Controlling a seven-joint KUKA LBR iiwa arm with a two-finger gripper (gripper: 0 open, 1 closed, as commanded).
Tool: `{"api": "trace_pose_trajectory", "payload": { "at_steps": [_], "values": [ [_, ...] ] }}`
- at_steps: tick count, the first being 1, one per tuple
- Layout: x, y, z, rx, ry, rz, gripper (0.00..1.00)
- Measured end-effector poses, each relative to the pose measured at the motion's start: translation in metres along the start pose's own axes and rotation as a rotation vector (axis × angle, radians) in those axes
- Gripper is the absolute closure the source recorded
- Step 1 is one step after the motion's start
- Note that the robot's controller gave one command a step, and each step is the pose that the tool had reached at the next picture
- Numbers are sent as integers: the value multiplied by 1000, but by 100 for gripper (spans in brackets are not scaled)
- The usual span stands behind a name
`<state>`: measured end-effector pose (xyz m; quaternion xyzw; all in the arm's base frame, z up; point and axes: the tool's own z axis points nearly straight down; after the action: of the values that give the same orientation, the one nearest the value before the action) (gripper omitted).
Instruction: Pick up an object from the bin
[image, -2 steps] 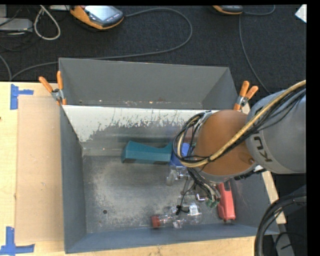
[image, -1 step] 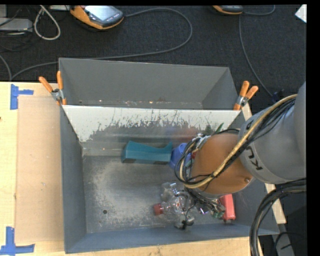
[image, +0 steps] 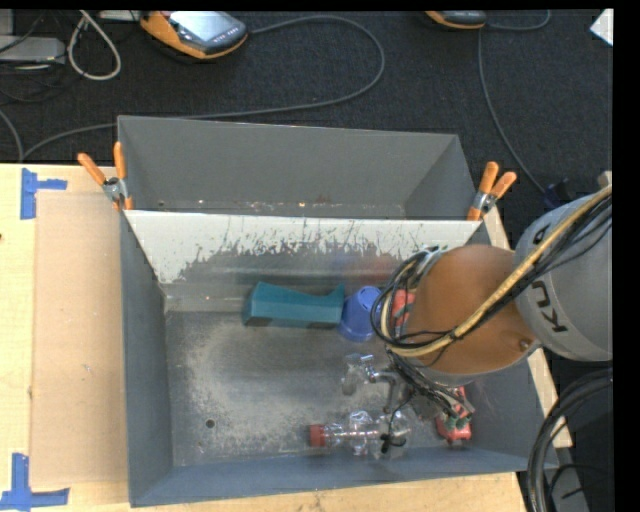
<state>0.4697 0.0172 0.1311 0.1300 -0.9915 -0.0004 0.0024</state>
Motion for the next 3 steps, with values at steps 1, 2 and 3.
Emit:
{"api": "trace_pose_trajectory", "payload": {
  "at_steps": [1,2,3],
  "values": [
    [7,-26,31,0,-13,53,0],
    [-5,-12,58,5,-25,-201,0],
    [-10,5,62,-1,-11,-42,100]
  ]
}}
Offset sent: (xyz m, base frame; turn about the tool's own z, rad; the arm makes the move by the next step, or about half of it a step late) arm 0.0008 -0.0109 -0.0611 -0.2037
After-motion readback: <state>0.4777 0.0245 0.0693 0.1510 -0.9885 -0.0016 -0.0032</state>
